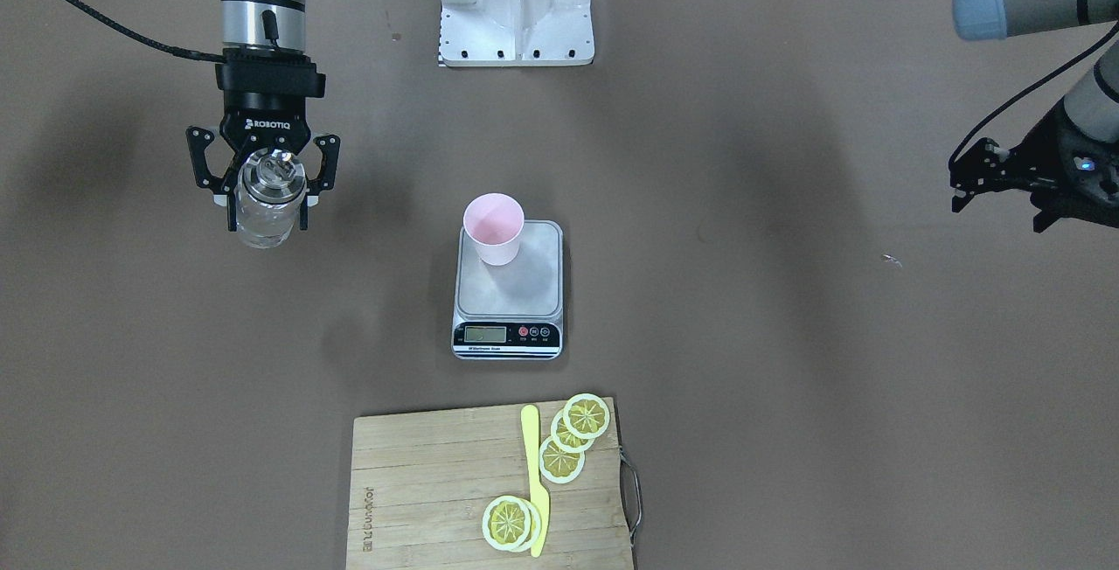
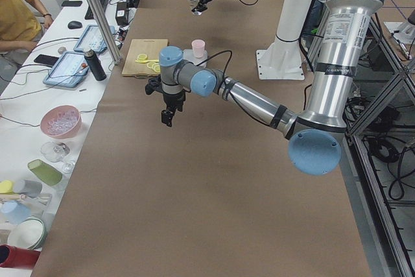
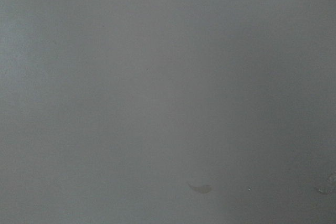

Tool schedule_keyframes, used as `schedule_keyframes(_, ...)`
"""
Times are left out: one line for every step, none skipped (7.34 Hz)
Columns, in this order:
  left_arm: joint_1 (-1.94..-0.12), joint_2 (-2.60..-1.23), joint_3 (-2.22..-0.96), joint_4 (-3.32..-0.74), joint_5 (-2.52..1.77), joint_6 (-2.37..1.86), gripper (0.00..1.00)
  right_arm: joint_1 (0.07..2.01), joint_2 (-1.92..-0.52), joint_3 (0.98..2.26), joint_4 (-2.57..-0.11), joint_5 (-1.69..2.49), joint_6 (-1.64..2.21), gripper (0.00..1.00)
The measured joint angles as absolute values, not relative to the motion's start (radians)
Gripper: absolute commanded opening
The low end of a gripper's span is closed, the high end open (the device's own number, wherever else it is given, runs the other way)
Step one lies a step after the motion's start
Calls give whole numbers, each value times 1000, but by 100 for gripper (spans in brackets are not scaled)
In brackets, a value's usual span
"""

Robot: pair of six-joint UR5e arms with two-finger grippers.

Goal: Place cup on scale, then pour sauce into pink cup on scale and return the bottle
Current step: 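Carry the glass dispenser with the right gripper toward the pink cup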

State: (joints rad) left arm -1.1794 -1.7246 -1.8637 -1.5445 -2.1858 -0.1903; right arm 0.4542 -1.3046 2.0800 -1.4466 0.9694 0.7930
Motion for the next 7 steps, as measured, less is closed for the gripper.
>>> schedule_keyframes(-1186,-1719,-1864,-1545,-2186,-189,97,434,-1304,2082,-1460,942,793,14)
schedule_keyframes(-1190,-1714,-1864,-1545,-2186,-189,97,415,-1299,2083,-1483,914,793,9)
schedule_keyframes(-1193,-1708,-1864,-1545,-2186,-189,97,396,-1291,2083,-1506,889,793,9)
schedule_keyframes(-1194,-1702,-1865,-1545,-2187,-189,97,382,-1285,2083,-1518,873,793,9)
schedule_keyframes(-1195,-1699,-1866,-1545,-2186,-189,97,370,-1279,2081,-1524,863,793,8)
schedule_keyframes(-1197,-1697,-1866,-1545,-2186,-189,97,362,-1265,2079,-1539,857,793,5)
schedule_keyframes(-1197,-1697,-1865,-1546,-2187,-189,97,356,-1241,2077,-1573,853,793,5)
